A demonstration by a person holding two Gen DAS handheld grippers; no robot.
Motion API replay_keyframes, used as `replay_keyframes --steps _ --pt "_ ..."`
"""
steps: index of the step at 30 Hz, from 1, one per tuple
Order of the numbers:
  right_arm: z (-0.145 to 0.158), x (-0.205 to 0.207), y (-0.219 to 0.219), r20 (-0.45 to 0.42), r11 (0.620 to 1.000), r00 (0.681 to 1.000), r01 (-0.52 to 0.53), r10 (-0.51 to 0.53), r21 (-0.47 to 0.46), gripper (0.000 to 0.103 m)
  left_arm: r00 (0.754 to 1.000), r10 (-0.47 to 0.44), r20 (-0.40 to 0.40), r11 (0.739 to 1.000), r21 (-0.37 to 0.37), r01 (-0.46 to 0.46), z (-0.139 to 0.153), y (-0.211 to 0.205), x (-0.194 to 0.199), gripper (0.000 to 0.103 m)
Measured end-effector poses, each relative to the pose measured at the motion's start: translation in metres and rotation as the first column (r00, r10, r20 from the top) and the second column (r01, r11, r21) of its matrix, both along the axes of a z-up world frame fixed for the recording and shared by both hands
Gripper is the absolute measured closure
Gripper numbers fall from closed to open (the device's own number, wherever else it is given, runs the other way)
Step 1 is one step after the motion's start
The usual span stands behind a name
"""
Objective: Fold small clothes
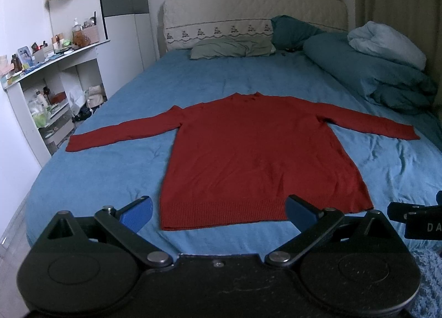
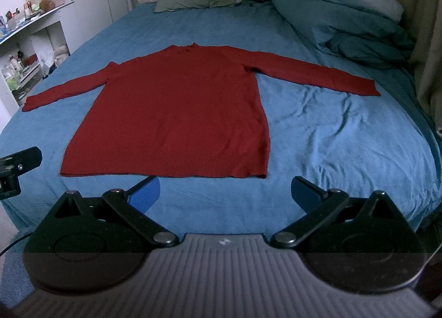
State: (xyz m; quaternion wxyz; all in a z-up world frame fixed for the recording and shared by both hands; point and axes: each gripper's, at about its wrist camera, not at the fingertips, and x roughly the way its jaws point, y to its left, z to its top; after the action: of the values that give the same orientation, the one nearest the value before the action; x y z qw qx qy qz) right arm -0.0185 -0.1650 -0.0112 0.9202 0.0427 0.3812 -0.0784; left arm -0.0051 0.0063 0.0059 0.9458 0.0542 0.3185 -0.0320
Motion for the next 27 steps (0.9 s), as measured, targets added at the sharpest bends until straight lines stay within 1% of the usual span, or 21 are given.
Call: replay_keyframes --steps 27 --pt "-0.0009 0.0016 0.0029 -0.001 1.0 1.0 -0.003 0.003 0.0 0.0 1.0 0.006 -0.001 1.0 0.0 -0.006 0.0004 0.0013 0.0002 0.0"
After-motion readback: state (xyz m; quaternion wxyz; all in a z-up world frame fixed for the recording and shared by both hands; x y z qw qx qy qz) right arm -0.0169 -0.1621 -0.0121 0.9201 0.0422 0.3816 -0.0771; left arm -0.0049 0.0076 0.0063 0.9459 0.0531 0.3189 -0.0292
